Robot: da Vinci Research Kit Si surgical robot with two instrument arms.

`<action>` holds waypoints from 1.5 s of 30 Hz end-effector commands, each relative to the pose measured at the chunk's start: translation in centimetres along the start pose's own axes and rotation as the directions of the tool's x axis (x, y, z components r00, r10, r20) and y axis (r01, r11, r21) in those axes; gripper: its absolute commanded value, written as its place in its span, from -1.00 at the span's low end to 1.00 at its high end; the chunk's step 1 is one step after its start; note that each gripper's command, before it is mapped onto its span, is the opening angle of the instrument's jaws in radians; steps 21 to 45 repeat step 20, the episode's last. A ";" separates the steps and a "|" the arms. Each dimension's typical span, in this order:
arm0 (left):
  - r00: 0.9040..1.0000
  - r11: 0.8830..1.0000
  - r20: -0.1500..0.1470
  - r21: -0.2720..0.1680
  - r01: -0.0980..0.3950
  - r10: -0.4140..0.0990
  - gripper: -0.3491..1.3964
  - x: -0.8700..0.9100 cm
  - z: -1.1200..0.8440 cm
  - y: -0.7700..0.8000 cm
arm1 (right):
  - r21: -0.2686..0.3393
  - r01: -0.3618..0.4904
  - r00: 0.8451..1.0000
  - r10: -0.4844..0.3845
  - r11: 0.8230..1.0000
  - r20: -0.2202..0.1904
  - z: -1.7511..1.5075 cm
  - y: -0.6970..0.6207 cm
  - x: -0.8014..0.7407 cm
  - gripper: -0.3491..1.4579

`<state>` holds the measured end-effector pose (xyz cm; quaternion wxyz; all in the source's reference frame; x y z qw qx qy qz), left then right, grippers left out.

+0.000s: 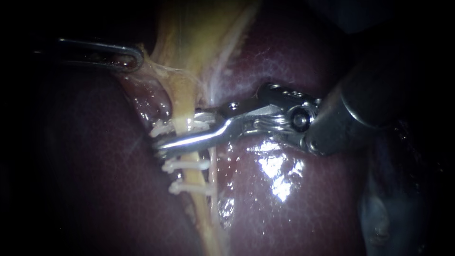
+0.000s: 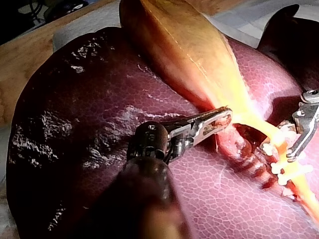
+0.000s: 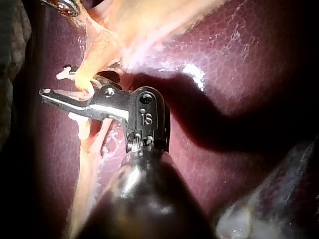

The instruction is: Clipping third clip left tube

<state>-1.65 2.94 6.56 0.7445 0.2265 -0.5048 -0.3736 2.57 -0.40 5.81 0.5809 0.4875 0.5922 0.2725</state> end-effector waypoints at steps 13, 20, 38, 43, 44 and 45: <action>1.000 1.000 0.000 0.001 0.000 0.000 -1.00 0.01 0.01 0.00 | -0.023 0.007 1.000 -0.007 1.000 0.017 -0.08 0.05 -0.05 -1.00; 1.000 1.000 0.000 0.001 0.000 0.000 -1.00 0.01 0.02 0.00 | -0.024 0.013 1.000 -0.013 1.000 0.020 -0.09 0.05 -0.06 -1.00; 1.000 1.000 0.000 0.001 0.000 0.000 -1.00 0.01 0.02 0.00 | -0.024 0.013 1.000 -0.013 1.000 0.020 -0.09 0.05 -0.06 -1.00; 1.000 1.000 0.000 0.001 0.000 0.000 -1.00 0.01 0.02 0.00 | -0.024 0.013 1.000 -0.013 1.000 0.020 -0.09 0.05 -0.06 -1.00; 1.000 1.000 0.000 0.001 0.000 0.000 -1.00 0.01 0.02 0.00 | -0.024 0.013 1.000 -0.013 1.000 0.020 -0.09 0.05 -0.06 -1.00; 1.000 1.000 0.000 0.001 0.000 0.000 -1.00 0.01 0.02 0.00 | -0.024 0.013 1.000 -0.013 1.000 0.020 -0.09 0.05 -0.06 -1.00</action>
